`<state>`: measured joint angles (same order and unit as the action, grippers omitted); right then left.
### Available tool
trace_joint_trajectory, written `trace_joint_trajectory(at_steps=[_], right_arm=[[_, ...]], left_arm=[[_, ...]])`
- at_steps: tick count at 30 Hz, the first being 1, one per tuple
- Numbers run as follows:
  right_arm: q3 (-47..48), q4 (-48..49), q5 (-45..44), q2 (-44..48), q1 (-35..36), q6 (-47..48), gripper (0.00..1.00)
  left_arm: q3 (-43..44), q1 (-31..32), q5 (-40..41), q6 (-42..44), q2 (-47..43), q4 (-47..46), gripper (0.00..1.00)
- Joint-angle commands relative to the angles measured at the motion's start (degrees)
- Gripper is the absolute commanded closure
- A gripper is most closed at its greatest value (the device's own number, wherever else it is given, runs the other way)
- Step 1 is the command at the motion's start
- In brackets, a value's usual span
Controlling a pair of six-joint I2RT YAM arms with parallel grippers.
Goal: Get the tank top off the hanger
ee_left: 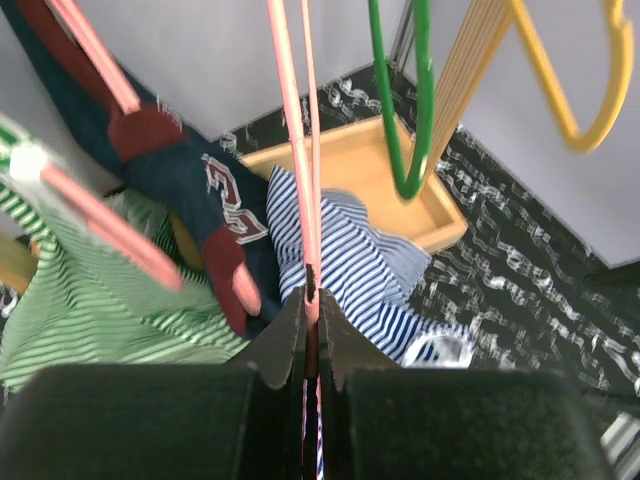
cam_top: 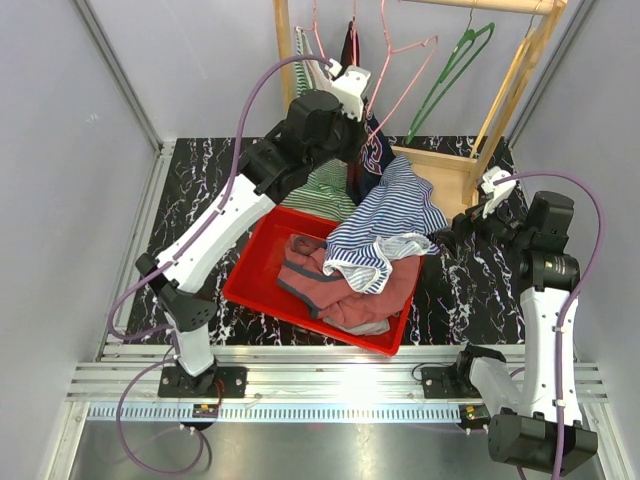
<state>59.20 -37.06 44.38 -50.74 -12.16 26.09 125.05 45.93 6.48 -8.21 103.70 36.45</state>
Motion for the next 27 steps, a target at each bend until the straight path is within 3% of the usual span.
trace_joint_trajectory(at_steps=[1,6,18,27], right_arm=[[0.04,2.25,1.50,0.47,-0.32,-0.60,0.00],[0.13,2.08,1.59,0.64,-0.32,-0.60,0.00],[0.04,2.17,2.64,0.99,-0.32,-1.21,0.00],[0.04,2.17,3.34,1.52,-0.32,-1.56,0.00]], left_arm=[[7.21,0.21,-0.15,-1.90,4.12,-0.41,1.00],[13.54,0.12,-0.85,-2.16,8.44,-2.34,1.00],[15.74,-0.14,-3.76,-3.57,13.54,-14.11,1.00],[19.61,-0.75,-1.39,-4.36,19.69,-22.11,1.00]])
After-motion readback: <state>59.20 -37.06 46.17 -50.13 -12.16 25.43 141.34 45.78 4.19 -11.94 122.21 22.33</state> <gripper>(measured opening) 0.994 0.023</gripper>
